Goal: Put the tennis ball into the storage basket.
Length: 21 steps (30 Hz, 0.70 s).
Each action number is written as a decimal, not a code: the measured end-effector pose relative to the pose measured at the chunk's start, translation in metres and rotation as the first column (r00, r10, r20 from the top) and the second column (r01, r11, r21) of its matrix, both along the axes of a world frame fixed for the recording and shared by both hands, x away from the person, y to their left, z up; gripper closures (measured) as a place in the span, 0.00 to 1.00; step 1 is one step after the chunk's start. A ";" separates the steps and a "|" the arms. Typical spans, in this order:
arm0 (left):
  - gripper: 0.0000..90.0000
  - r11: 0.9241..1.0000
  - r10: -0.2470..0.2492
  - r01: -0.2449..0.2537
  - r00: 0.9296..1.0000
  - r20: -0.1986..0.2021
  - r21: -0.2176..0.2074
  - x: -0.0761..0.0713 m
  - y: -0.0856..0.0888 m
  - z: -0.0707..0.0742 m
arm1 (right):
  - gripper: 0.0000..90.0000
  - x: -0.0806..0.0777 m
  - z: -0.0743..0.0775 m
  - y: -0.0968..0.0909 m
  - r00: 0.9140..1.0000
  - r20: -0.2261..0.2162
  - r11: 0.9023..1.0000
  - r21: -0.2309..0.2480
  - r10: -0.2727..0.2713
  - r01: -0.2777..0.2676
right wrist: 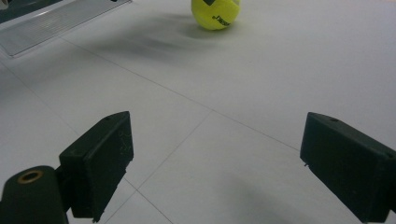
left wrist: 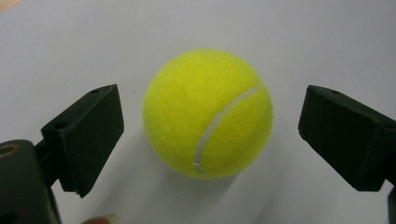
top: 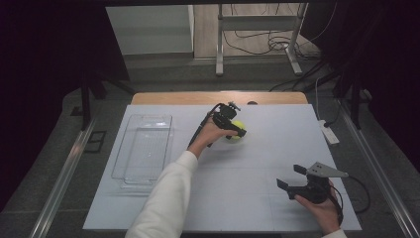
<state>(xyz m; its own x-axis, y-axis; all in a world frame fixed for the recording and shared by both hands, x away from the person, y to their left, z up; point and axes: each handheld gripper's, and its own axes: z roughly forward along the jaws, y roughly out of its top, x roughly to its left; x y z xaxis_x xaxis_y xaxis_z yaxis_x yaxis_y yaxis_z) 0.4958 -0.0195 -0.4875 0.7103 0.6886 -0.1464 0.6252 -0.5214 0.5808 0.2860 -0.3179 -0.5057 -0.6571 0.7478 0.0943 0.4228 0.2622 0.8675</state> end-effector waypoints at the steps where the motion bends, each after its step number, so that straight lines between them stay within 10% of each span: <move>1: 0.09 1.000 0.000 0.000 1.000 -0.001 -0.001 0.000 -0.001 -0.001 | 0.11 0.000 0.000 0.000 1.000 0.000 1.000 0.000 0.000 0.000; 21: 0.29 0.998 0.021 -0.022 1.000 0.011 0.057 -0.001 -0.008 -0.007 | 0.11 0.000 0.000 0.000 1.000 -0.001 1.000 -0.001 -0.001 0.001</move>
